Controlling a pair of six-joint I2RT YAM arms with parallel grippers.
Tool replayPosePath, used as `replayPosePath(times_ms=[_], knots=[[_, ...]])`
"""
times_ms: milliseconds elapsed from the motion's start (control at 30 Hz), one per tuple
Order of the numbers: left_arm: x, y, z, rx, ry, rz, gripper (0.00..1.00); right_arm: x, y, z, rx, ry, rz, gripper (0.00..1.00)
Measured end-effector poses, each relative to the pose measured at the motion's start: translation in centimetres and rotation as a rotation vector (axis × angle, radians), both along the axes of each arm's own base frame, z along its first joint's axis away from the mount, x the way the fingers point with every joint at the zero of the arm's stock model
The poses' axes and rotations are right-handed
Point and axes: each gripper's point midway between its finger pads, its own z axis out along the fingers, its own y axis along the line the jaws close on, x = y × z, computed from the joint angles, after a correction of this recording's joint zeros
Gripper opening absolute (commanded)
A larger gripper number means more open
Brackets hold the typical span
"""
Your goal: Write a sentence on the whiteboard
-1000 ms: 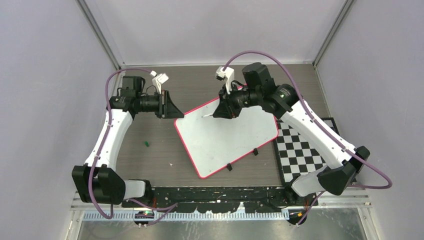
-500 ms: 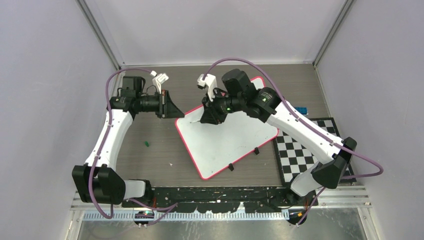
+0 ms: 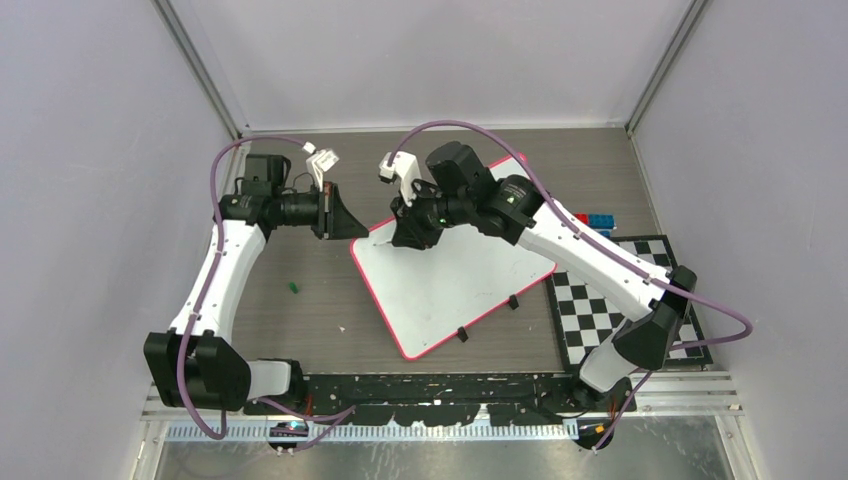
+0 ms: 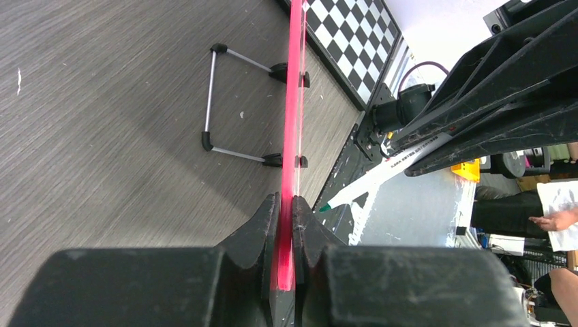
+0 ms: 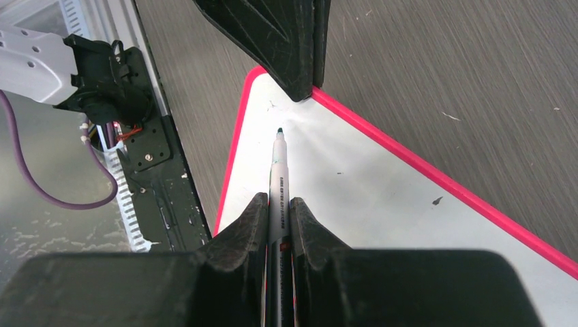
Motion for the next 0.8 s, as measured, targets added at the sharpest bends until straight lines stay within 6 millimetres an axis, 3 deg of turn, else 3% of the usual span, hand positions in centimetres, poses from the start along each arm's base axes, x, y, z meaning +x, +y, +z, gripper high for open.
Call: replayPosePath(times_ms=[800], knots=[[-0.4,0.1,0.1,0.005,-0.034,-0.013,0.0,0.9,1.2,-0.8,-0.01,-0.013,-0.004,0.0]])
